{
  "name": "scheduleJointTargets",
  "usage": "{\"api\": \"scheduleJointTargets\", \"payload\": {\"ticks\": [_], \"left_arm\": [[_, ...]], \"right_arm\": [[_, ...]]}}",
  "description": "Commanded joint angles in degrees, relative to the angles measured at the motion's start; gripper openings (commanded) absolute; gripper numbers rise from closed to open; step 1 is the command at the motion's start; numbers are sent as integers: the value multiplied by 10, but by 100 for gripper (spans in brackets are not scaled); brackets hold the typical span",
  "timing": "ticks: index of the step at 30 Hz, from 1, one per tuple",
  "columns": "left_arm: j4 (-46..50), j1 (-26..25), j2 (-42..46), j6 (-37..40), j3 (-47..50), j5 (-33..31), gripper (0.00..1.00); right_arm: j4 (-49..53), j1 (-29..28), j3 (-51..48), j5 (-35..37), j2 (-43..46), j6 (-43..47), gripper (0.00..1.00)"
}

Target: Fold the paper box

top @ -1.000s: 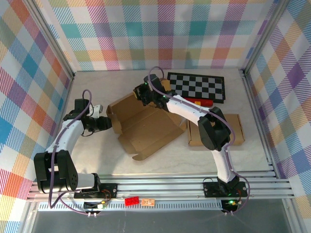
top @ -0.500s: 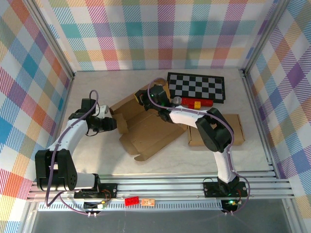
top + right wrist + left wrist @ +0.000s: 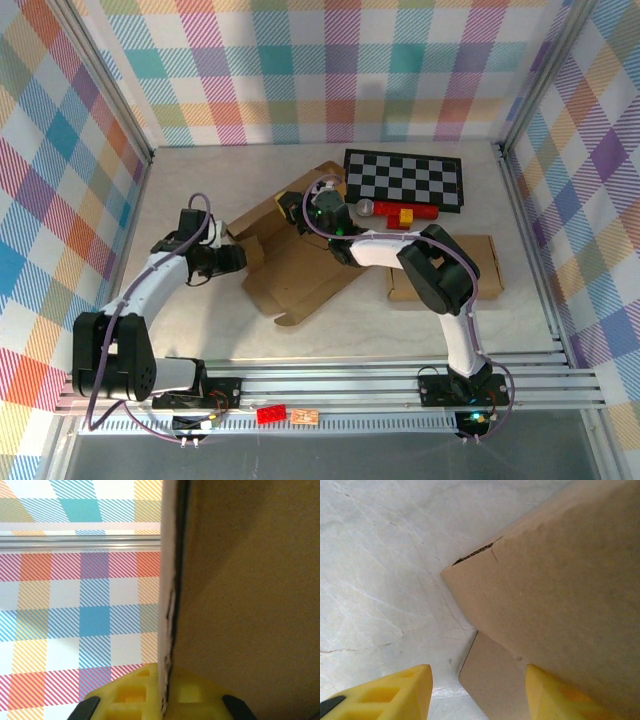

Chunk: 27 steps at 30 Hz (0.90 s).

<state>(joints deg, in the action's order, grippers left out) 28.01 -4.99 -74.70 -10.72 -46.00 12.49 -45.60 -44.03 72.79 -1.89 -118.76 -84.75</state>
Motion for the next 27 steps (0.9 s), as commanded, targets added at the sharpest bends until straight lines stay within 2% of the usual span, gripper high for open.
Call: {"api": "scheduleJointTargets", "payload": {"ticks": [1,6,12,21,27], "left_arm": [[-54,-16,27,-43,21,-35,51],[-140,-42,84,-53,66,-63,52],[-222,-44,143,-30,124,-63,51],[-217,-49,90,-16,100,-49,46],[-210,-64,80,-20,96,-70,47]], "right_arm": [[-42,-8,-11,11,9,9,0],[-26,-10,-11,21,7,-7,0],[-14,-10,-4,24,6,-23,0],[-13,-10,-8,18,6,-18,0],[-104,-14,-18,11,-20,13,0]]}}
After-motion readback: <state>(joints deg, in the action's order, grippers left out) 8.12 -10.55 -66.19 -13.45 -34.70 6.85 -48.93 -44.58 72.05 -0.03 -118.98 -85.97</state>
